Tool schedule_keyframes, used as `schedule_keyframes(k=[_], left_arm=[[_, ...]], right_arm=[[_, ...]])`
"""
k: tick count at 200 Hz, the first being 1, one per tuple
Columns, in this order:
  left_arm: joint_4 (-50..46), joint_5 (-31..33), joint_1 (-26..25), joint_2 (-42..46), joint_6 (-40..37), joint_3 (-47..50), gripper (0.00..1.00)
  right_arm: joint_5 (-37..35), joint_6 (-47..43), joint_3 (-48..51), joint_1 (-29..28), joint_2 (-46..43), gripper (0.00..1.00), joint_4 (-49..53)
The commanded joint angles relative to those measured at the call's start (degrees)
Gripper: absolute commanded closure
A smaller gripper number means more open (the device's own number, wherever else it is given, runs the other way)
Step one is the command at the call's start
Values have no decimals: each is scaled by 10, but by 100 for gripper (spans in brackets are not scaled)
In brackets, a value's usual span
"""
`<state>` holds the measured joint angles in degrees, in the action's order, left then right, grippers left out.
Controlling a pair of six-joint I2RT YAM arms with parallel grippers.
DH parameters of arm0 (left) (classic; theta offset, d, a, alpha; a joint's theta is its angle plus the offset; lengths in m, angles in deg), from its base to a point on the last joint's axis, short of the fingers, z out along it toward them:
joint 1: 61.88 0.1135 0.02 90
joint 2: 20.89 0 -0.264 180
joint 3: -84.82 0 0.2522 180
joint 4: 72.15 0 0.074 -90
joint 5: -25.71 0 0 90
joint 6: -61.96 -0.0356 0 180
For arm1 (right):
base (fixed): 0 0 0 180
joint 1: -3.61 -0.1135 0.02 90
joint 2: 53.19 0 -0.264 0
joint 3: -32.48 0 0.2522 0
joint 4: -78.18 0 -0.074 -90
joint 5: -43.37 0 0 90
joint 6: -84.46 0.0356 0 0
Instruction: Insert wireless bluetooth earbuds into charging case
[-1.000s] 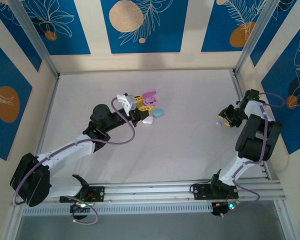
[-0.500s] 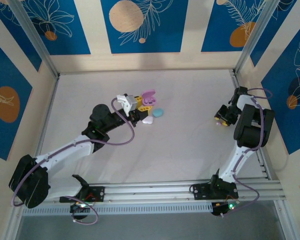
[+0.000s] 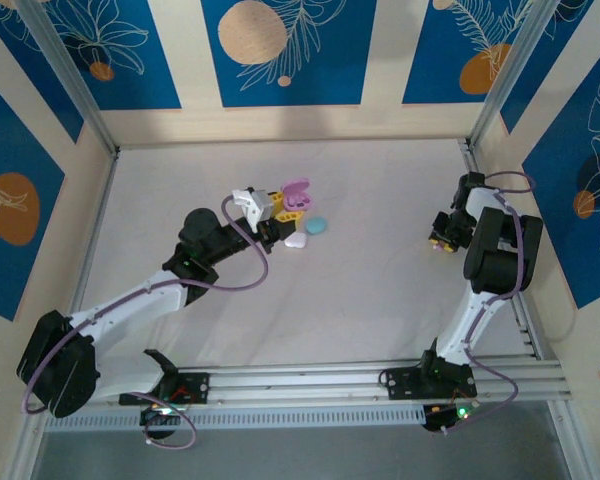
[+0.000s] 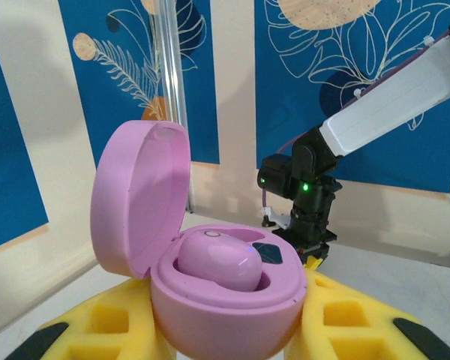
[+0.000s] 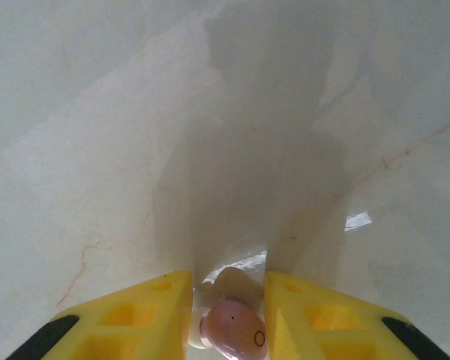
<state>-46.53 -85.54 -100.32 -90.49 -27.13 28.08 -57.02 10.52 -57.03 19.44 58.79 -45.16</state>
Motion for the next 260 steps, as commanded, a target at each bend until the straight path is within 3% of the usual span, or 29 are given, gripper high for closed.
schedule_keyframes(k=[1,68,131,195,228,260], left_arm=[[6,9,-7,19,-11,-1,71],[-2,15,-6,34,-10,5,71],[-13,22,-7,52,-13,7,71],[-23,31,-7,71,-17,10,71],[-31,36,-7,79,-21,10,71],[-31,36,-6,77,-21,8,71]], right_arm=[[12,-8,10,-25,5,69,35],[39,-24,44,-116,-19,70,69],[113,-34,52,-273,-48,69,99],[169,-142,23,-415,-52,69,131],[198,-137,27,-439,-83,66,135],[151,-63,58,-412,-138,64,99]])
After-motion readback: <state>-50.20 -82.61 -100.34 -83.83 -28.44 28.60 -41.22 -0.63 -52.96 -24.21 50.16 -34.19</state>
